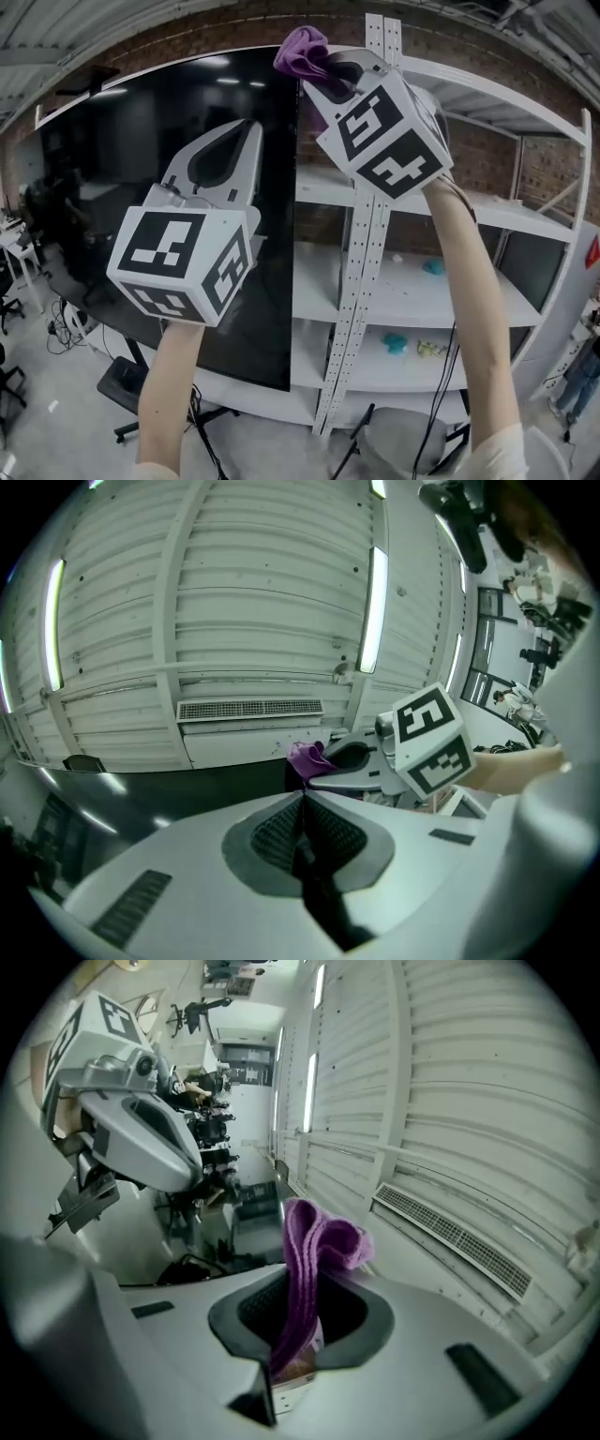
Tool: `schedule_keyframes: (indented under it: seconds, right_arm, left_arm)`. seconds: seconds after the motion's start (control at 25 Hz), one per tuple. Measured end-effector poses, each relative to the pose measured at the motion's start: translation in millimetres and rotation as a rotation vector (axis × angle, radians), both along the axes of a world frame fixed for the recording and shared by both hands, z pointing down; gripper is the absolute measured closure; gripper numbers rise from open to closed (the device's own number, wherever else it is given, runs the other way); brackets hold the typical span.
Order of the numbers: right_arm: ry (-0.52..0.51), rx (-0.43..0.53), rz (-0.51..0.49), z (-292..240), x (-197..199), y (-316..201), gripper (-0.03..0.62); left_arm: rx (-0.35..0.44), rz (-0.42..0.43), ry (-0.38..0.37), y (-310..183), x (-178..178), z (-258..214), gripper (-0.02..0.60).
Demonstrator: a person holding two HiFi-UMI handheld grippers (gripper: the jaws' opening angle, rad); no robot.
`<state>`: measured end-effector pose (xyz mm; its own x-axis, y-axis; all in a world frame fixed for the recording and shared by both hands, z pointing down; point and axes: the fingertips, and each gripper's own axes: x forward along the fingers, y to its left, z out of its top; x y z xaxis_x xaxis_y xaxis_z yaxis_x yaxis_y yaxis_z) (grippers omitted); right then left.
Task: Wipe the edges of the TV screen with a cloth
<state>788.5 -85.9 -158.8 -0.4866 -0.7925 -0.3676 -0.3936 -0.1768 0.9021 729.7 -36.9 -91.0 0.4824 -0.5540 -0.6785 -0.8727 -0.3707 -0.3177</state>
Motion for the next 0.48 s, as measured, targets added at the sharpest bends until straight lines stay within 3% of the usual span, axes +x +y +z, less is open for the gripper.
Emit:
schedule_keyframes:
  seconds: [0.2, 0.48]
  right_arm:
    - [-0.013, 0.027, -0.043, 32, -2, -2, 0.533]
    - [-0.005, -0.011, -0.1, 77, -10, 5, 0.533]
  left_arm:
    - [-0.045, -0.045, -0.018, -8, 0, 21, 0.566]
    - [-0.097, -0.069, -0.014, -12, -17, 54, 0.566]
